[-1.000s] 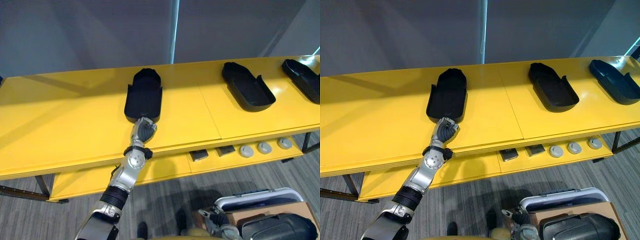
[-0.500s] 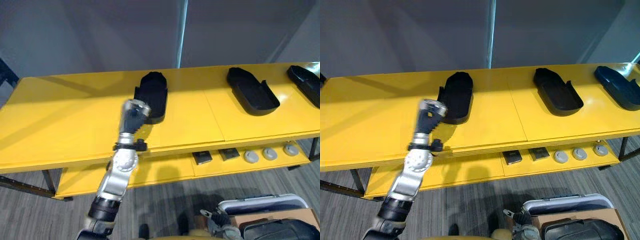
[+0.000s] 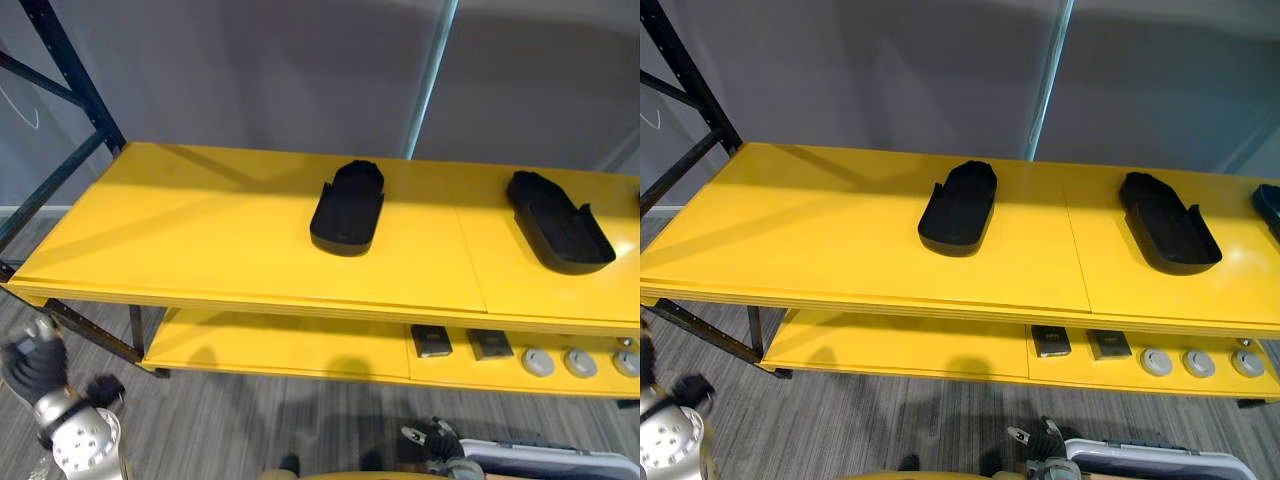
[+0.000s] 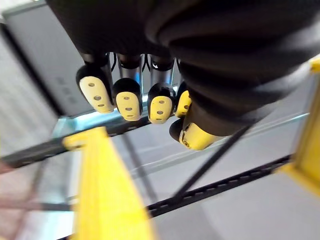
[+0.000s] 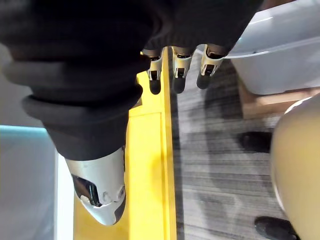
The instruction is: Walk over and take plastic housings, then place them on the shelf
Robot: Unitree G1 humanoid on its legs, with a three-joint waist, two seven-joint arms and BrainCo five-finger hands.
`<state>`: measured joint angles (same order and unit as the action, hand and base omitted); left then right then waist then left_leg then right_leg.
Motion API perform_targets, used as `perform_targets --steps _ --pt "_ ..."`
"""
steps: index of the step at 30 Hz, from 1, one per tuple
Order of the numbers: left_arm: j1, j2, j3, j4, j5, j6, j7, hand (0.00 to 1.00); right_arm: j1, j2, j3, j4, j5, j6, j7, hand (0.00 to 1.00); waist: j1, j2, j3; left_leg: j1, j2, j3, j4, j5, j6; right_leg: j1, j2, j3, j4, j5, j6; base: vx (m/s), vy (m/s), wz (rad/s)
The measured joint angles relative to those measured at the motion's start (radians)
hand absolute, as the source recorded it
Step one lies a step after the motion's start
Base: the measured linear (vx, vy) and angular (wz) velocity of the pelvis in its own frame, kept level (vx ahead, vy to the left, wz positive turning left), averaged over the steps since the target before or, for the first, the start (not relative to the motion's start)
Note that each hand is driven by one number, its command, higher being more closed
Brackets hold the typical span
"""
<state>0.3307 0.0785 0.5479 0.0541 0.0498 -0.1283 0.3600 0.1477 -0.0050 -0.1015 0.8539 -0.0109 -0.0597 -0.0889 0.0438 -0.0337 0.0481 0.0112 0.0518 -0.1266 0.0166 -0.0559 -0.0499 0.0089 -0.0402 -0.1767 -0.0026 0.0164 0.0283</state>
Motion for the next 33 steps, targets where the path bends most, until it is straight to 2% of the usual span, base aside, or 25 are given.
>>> perform_targets --steps 1,2,4,7,11,14,22,26,28,30,33 --pt "0.001 -0.022 -0.001 0.127 0.0 0.014 -0.024 0.0 0.0 0.005 0.004 -0.017 0.0 0.0 0.003 0.0 0.0 0.002 -0.004 0.002 0.0 0.001 0.004 -0.003 0.0 0.004 -0.001 -0.002 0.0 -0.002 0.0 0.0 0.0 0.0" --pt "0.001 -0.031 -0.002 0.184 -0.004 0.019 -0.038 0.0 0.0 0.008 0.004 -0.021 0.0 0.0 0.003 0.0 -0.001 0.004 -0.006 0.002 0.0 0.003 0.004 -0.004 0.0 0.004 -0.001 -0.002 0.0 -0.002 0.001 0.0 0.0 0.0" --pt "0.001 -0.055 -0.045 0.398 -0.02 0.039 -0.096 0.0 -0.001 0.016 0.004 -0.023 0.0 0.0 0.005 0.0 -0.001 -0.011 -0.017 0.004 0.0 0.013 0.003 -0.006 -0.001 0.005 -0.004 -0.001 0.0 -0.004 0.003 0.0 0.005 -0.02" --pt "-0.001 -0.082 -0.101 0.594 -0.039 0.05 -0.142 0.0 0.002 0.02 0.003 -0.018 0.0 -0.001 0.004 0.0 -0.003 -0.015 -0.021 0.018 -0.002 0.03 -0.007 -0.006 -0.001 0.008 -0.008 0.013 0.0 -0.005 0.005 0.01 0.023 -0.11" --pt "-0.015 -0.094 -0.162 0.701 -0.034 0.055 -0.151 0.0 0.02 0.017 0.0 0.012 0.001 -0.001 0.001 0.0 -0.01 0.003 -0.032 0.032 -0.004 0.039 -0.025 -0.003 -0.005 0.011 -0.01 0.021 -0.004 -0.007 0.008 0.02 0.021 -0.08" --pt "-0.047 -0.086 -0.197 0.742 -0.017 0.054 -0.163 0.0 0.008 0.003 -0.003 0.027 0.003 -0.003 -0.003 0.0 -0.028 0.014 -0.035 0.039 -0.004 0.041 -0.039 0.003 -0.003 0.011 -0.01 0.024 -0.008 -0.008 0.009 0.01 0.003 -0.02" --pt "-0.129 -0.054 -0.35 0.763 0.04 0.047 -0.165 0.0 -0.012 -0.006 -0.021 0.065 0.013 -0.004 -0.016 0.0 -0.036 0.018 -0.025 0.052 -0.004 0.06 -0.047 0.002 -0.001 0.012 -0.005 0.047 -0.023 -0.008 0.011 0.04 0.009 -0.09" --pt "-0.159 -0.053 -0.361 0.761 0.043 0.042 -0.165 0.0 -0.032 -0.005 -0.026 0.065 0.013 -0.004 -0.022 0.0 -0.053 0.022 -0.001 0.036 -0.007 0.063 -0.007 -0.019 0.001 0.01 -0.007 0.052 -0.022 -0.008 0.011 0.01 0.006 -0.03" --pt "-0.158 -0.053 -0.367 0.761 0.043 0.042 -0.164 0.0 -0.054 -0.003 -0.042 0.061 0.013 -0.005 -0.027 0.0 -0.052 0.031 0.018 0.025 -0.001 0.104 0.062 -0.064 -0.001 0.001 0.002 0.095 -0.011 -0.008 0.011 0.01 0.031 -0.48" --pt "-0.155 -0.053 -0.383 0.761 0.043 0.043 -0.163 0.0 -0.062 -0.006 -0.051 0.046 0.013 -0.006 -0.043 0.0 -0.052 0.035 0.021 0.016 0.003 0.136 0.087 -0.082 0.002 -0.026 0.006 0.134 0.007 -0.007 0.013 -0.04 0.028 -0.7" --pt "-0.17 -0.054 -0.394 0.761 0.042 0.042 -0.163 0.0 -0.07 -0.006 -0.059 0.013 0.012 -0.006 -0.044 0.0 -0.057 0.03 0.025 0.013 0.002 0.202 0.084 -0.084 0.005 -0.073 0.008 0.195 0.032 0.003 0.023 -0.06 0.038 -0.73"
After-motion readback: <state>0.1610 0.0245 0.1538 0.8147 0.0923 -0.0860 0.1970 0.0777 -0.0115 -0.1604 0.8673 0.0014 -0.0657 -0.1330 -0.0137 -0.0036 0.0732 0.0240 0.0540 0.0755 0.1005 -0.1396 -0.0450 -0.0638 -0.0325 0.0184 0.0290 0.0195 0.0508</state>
